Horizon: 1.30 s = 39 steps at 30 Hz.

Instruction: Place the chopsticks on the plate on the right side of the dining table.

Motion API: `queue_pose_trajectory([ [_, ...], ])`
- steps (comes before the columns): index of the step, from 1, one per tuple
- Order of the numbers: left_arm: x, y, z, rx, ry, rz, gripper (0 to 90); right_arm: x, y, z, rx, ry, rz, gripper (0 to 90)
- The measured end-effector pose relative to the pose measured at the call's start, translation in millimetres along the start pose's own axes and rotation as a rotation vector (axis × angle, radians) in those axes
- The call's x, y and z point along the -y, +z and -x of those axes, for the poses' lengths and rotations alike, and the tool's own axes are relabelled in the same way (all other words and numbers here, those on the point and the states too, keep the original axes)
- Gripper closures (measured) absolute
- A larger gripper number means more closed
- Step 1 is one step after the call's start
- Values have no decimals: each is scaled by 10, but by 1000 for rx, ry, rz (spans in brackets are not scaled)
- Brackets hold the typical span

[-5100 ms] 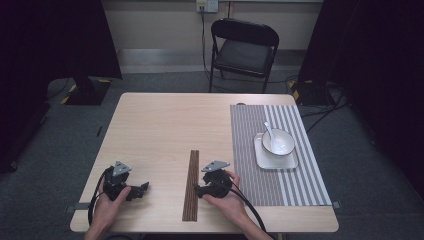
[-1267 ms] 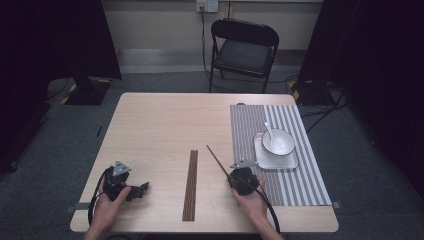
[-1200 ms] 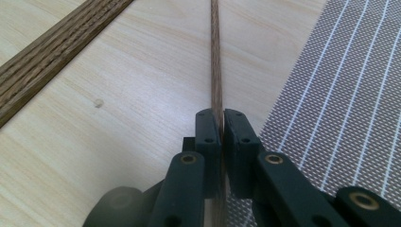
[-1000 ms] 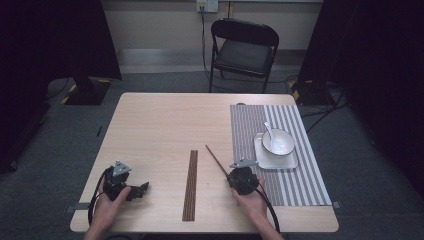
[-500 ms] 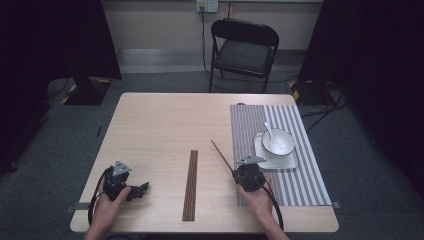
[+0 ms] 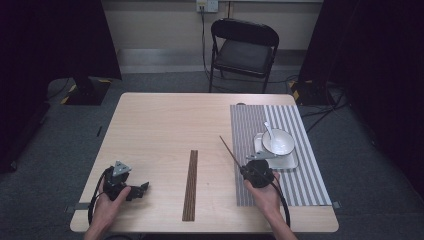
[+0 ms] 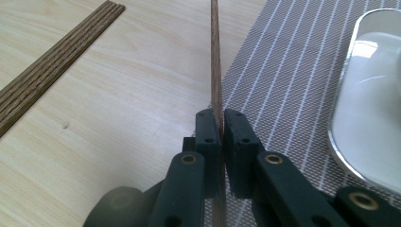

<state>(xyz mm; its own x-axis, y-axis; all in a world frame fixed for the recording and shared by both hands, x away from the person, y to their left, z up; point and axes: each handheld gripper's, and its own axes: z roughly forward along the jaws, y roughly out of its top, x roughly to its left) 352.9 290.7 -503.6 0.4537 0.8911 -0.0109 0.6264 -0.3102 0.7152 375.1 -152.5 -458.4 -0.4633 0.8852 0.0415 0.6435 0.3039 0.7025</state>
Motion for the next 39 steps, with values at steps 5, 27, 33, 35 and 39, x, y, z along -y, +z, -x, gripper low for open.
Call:
queue_pose_trajectory([
  [5, 0, 0, 0, 0, 0, 0, 0, -7, -32, 90, 9, 17, 3, 854],
  [27, 0, 0, 0, 0, 0, 0, 0, 11, -102, 449, 63, 88, 10, 854],
  [33, 0, 0, 0, 0, 0, 0, 0, 21, -98, 512, 77, 101, 5, 854],
  [35, 0, 0, 0, 0, 0, 0, 0, 27, -100, 546, 84, 110, 4, 854],
  [39, 0, 0, 0, 0, 0, 0, 0, 40, -89, 590, 94, 110, -3, 854],
])
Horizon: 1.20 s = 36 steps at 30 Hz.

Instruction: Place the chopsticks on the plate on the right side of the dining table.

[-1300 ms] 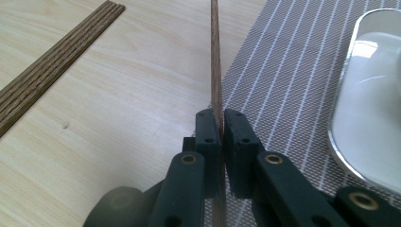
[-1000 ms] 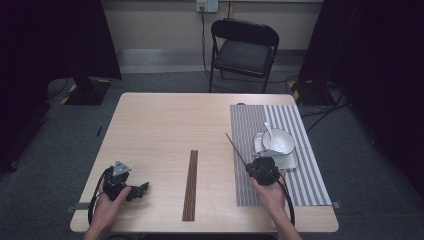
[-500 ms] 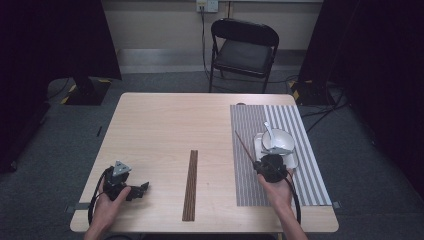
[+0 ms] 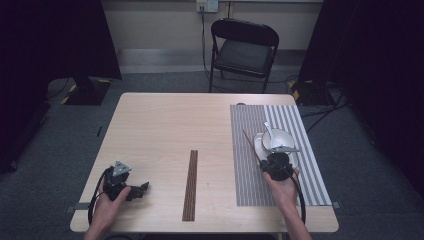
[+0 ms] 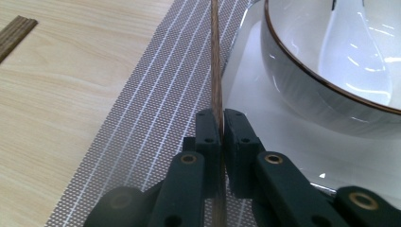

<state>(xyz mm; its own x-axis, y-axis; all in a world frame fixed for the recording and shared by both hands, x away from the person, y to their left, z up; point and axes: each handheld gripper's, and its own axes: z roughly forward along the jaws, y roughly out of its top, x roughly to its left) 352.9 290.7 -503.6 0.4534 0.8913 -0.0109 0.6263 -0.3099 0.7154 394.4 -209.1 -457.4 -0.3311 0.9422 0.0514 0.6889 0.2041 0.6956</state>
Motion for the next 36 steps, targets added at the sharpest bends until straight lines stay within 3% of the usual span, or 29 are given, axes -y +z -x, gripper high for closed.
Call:
queue_pose_trajectory([
  [36, 0, 0, -1, 0, 1, 0, 0, 53, 61, 225, 52, 42, -11, 852],
])
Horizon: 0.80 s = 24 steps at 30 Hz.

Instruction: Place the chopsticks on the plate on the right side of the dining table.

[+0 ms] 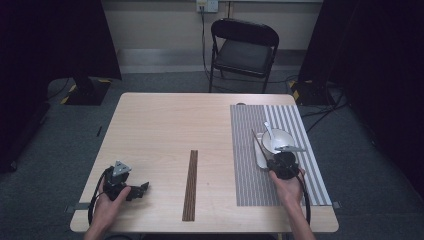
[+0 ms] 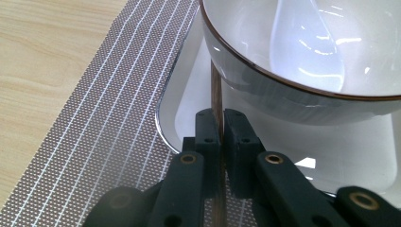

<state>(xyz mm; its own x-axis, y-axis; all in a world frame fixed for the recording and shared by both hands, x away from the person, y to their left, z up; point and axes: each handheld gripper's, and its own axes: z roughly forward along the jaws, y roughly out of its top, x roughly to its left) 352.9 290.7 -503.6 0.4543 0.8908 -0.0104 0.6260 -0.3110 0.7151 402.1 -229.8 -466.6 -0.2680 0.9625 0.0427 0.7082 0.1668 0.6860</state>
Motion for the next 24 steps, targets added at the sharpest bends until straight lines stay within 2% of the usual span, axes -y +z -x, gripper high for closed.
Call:
queue_pose_trajectory([
  [21, 0, 0, 0, 0, 0, 0, 0, -2, 23, 0, 4, 2, 13, 848],
  [24, 0, 0, 1, 0, -1, 0, 0, -2, 3, -14, 15, 10, 19, 763],
])
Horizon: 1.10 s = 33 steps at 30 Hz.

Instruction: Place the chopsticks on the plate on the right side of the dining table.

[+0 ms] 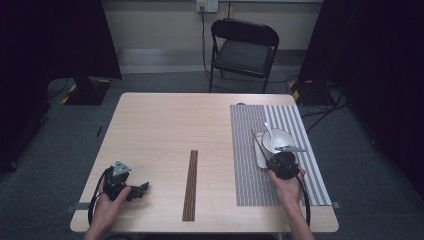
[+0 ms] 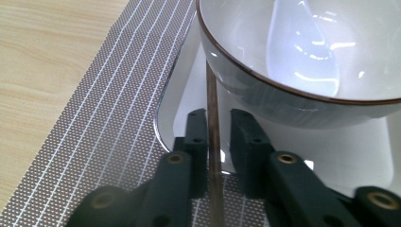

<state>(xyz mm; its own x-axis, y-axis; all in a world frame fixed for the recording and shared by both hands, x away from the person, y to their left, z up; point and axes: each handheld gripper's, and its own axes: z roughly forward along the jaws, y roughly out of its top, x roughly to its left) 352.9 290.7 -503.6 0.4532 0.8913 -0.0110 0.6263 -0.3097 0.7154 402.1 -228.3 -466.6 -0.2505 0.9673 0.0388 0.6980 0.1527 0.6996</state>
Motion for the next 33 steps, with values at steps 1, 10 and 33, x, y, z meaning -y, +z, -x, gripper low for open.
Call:
queue_pose_trajectory([
  [1, 0, 0, 0, 0, 0, 0, 0, -3, -13, -10, 8, -3, 4, 739],
  [10, 0, 0, -1, 0, 1, 0, 0, -45, -172, -279, -52, -51, 41, 758],
  [33, 0, 0, 0, 0, 0, 0, 0, 74, 101, -1918, -405, -352, -30, 698],
])
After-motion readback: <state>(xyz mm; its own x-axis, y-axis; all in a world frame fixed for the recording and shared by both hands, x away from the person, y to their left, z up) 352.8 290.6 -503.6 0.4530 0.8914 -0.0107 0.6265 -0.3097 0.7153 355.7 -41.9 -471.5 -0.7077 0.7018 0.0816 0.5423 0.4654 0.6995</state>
